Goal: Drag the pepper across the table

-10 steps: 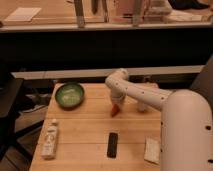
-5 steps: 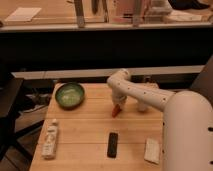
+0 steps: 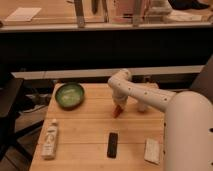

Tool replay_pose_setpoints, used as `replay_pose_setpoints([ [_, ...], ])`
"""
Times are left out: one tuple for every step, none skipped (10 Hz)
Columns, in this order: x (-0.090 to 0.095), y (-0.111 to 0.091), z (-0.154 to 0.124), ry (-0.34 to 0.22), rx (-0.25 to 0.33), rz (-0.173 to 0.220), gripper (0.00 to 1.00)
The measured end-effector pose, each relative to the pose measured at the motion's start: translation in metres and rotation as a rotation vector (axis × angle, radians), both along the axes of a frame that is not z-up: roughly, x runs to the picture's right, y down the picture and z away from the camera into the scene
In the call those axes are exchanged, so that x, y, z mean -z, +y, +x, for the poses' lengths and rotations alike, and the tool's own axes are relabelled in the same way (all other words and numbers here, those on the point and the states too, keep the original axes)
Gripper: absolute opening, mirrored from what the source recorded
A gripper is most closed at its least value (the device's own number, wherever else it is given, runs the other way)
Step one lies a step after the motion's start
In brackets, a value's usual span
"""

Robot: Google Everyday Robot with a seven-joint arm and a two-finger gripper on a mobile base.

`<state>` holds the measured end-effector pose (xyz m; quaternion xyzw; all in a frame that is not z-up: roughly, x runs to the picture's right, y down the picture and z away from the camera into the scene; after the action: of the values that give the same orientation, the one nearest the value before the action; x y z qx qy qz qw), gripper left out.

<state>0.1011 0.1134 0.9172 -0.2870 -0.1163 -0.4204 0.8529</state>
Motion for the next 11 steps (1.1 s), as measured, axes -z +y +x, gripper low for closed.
replay_pose_setpoints([
  [0.0,0.0,0.005,-0.003,-0.001,-0.002,0.0],
  [0.0,0.001,0.012,-0.001,0.001,0.0,0.0],
  [0.0,0.001,0.011,-0.001,0.005,0.001,0.0],
  [0.0,0.001,0.011,0.0,0.005,0.002,0.0],
  [0.0,0.001,0.011,0.0,0.004,0.002,0.0],
  [0.0,0.001,0.011,0.001,0.004,0.002,0.0],
  [0.0,0.001,0.011,0.001,0.004,0.002,0.0],
  [0.0,0.001,0.012,0.001,0.004,0.002,0.0],
  [0.0,0.001,0.015,0.002,-0.001,0.002,0.0],
  [0.001,0.002,0.02,0.005,-0.001,0.001,0.0],
  [0.001,0.002,0.019,0.004,0.0,0.001,0.0],
])
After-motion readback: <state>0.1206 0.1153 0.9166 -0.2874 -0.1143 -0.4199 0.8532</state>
